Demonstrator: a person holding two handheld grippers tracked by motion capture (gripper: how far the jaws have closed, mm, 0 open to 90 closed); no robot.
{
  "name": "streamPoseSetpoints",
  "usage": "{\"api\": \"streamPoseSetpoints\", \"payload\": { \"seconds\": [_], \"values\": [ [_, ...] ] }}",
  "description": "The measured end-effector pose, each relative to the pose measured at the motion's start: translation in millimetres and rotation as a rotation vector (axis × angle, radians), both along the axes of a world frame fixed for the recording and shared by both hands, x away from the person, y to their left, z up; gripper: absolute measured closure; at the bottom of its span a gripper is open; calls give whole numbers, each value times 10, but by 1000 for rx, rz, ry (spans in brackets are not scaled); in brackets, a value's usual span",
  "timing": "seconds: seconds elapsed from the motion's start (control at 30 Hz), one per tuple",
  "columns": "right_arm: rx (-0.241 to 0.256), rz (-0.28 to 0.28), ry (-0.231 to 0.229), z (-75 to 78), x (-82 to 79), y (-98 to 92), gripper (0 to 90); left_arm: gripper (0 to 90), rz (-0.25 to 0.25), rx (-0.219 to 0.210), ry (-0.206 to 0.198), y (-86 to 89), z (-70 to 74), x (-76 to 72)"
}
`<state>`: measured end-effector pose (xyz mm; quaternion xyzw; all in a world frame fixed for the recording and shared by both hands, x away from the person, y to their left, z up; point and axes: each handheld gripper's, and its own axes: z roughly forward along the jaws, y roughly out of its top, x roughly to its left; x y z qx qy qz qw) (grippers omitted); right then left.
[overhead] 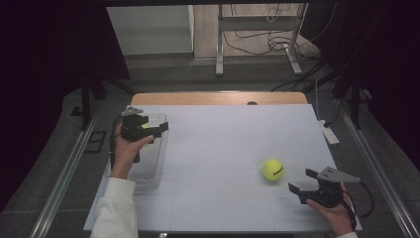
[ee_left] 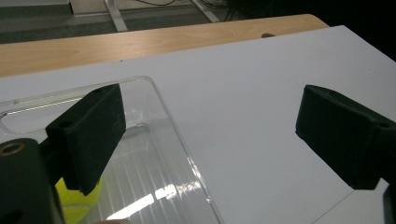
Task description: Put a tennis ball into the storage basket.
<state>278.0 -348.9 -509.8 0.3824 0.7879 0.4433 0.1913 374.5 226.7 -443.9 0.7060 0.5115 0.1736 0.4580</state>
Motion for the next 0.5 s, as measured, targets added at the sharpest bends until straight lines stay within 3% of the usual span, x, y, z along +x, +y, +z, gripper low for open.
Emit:
{"api": "streamPoseSetpoints", "payload": {
  "seconds": [0.5],
  "values": [
    [-5, 12, -2, 4, 7, 39, 103, 94, -80, -17, -35, -184, 103, -99]
  ]
}}
